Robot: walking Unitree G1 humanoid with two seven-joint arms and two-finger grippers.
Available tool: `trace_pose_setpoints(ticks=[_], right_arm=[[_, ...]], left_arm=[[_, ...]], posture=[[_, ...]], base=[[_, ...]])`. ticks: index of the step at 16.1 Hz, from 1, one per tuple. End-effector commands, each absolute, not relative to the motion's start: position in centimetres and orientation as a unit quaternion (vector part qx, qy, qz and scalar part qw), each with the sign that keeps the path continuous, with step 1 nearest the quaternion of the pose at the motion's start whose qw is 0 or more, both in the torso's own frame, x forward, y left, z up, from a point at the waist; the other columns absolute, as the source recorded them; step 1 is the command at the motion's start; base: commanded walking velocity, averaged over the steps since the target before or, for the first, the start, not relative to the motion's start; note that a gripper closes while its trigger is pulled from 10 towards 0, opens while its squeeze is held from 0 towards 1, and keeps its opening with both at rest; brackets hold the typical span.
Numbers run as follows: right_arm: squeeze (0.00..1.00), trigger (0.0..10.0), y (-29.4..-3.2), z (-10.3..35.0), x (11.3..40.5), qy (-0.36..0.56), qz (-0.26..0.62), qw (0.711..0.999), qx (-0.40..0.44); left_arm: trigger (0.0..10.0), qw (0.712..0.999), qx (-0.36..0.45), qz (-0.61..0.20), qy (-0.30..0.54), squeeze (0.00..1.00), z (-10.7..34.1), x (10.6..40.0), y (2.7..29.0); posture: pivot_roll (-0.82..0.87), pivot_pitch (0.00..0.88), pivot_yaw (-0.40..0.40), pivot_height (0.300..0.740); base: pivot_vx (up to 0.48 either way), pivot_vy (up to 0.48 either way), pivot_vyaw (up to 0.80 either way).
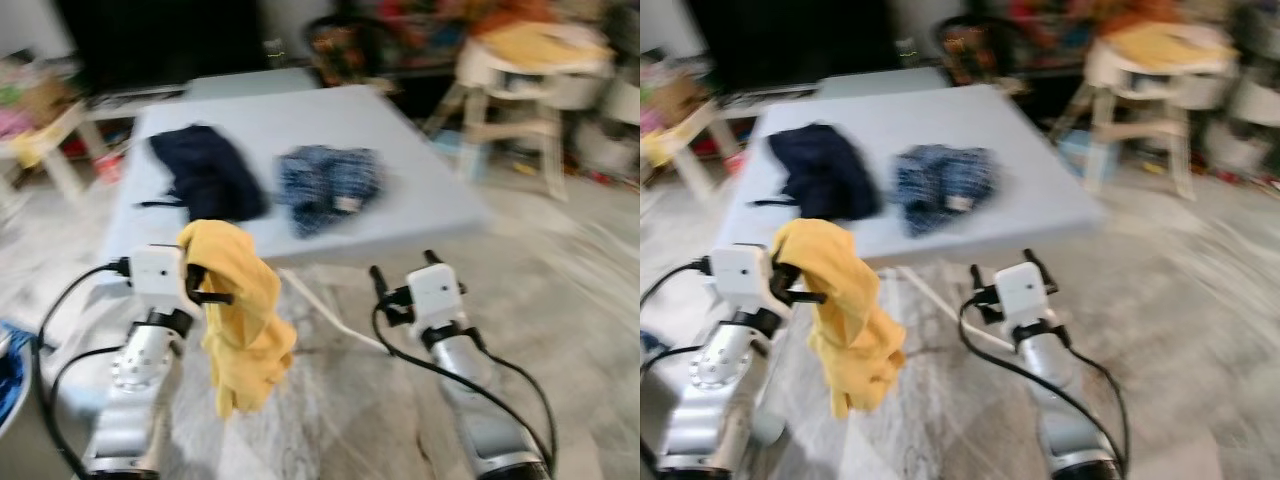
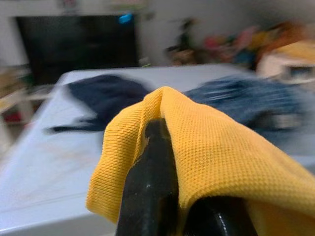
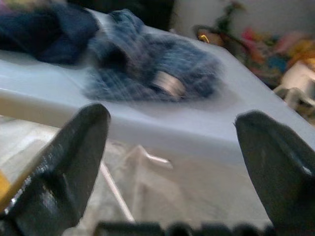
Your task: Hang hanger
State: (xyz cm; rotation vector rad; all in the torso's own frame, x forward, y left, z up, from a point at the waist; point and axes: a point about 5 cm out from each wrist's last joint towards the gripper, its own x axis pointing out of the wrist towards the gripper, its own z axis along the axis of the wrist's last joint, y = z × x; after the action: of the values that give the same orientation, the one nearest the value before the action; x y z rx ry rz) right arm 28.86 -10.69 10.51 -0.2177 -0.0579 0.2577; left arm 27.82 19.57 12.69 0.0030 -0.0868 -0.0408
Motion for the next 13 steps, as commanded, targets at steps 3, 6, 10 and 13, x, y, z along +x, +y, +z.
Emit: trace_pose_setpoints(ticks=[3,6,10,13], right_arm=[[0.00,10.0,-11.5,10.3,28.9,-0.026,0.115,0.986,-0.116],[0.00,10.0,-11.6,10.3,29.0,-0.026,0.108,0.987,-0.112],[0.00,10.0,-11.6,10.3,29.2,-0.027,0.101,0.988,-0.114],[0.00,10.0,-11.5,10.2,29.3,-0.028,0.102,0.988,-0.115]], left_arm=[[10.0,0.997,0.005,-0.034,-0.065,0.00,13.8,28.3,18.9],[10.0,0.997,0.005,-0.038,-0.065,0.00,13.8,28.2,18.6],[10.0,0.993,0.010,-0.063,-0.103,0.00,16.6,29.0,17.8],[10.0,0.989,0.006,-0.064,-0.133,0.00,18.7,29.7,17.6]], posture=[[-0.07,0.000,0.064,0.740],[-0.07,0.000,0.064,0.740],[-0.07,0.000,0.068,0.740],[-0.07,0.000,0.069,0.740]], base=[[0.405,0.000,0.00],[0.406,0.000,0.00],[0.412,0.000,0.00],[0.414,0.000,0.00]])
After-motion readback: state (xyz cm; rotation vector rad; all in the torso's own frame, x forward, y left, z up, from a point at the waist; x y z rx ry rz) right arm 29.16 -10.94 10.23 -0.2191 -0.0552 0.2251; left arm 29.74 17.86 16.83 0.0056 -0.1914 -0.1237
